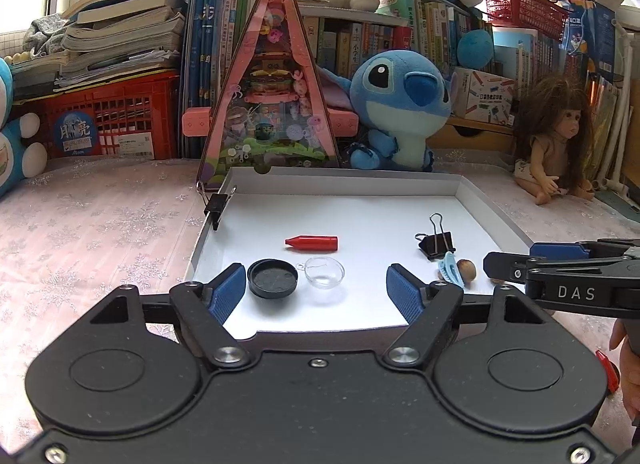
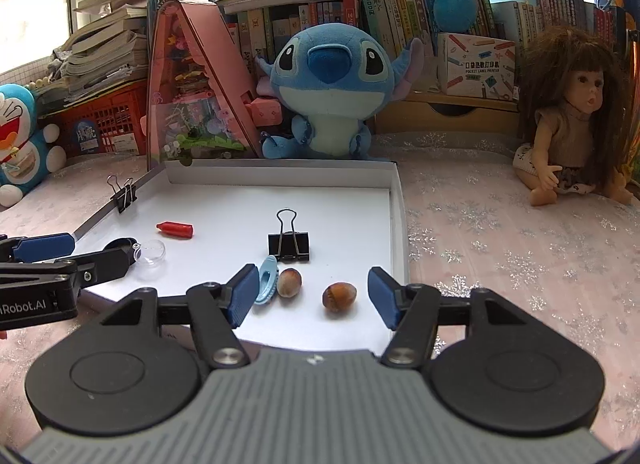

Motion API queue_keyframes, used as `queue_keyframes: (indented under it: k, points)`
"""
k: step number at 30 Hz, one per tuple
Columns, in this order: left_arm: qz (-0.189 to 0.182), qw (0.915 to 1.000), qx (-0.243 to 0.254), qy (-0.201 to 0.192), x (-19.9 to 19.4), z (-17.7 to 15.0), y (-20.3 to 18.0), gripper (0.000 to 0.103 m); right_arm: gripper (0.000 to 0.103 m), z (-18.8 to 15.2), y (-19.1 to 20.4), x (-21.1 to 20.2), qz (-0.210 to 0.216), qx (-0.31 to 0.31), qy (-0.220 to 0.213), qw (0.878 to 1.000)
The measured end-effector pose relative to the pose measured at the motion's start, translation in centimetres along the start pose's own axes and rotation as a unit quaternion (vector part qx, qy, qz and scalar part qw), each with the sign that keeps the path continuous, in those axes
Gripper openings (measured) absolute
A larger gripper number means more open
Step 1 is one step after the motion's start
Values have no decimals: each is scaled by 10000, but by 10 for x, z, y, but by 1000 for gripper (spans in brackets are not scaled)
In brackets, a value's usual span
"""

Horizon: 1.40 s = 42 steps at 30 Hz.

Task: Organize rigid objects
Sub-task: 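Open both grippers to release the lid and nut into the tray, then move the left gripper to the blue hair clip while the right gripper approaches the red crayon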

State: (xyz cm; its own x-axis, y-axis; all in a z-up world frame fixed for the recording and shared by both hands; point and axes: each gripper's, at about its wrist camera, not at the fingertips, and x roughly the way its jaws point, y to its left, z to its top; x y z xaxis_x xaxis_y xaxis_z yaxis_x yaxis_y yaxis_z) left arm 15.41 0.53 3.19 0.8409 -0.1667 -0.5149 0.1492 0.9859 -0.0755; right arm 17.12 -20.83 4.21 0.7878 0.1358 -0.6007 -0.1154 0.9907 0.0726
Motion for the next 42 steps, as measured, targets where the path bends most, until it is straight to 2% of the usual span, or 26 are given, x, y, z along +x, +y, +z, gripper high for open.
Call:
queue_keyframes:
  k: [7, 14, 22, 34, 42]
  points:
    - [-291, 9995, 120, -51, -26, -7, -9, 79, 83, -6, 3, -21, 65, -213, -109, 9997]
    - [-540, 9982, 245, -123, -52, -19, -16, 82, 86, -19, 0, -44, 125, -293, -168, 9994]
    - [-718, 9966, 411, -33, -70, -38, -24, 82, 87, -42, -5, -63, 57, -339, -182, 9992]
    - [-804, 9941, 716, 159, -84, -70, -32, 82, 88, -76, -10, -79, -142, -433, -95, 9989]
    - [-639, 9944, 832, 136, -90, -84, -33, 82, 89, -88, -13, -85, -312, -368, -134, 9987]
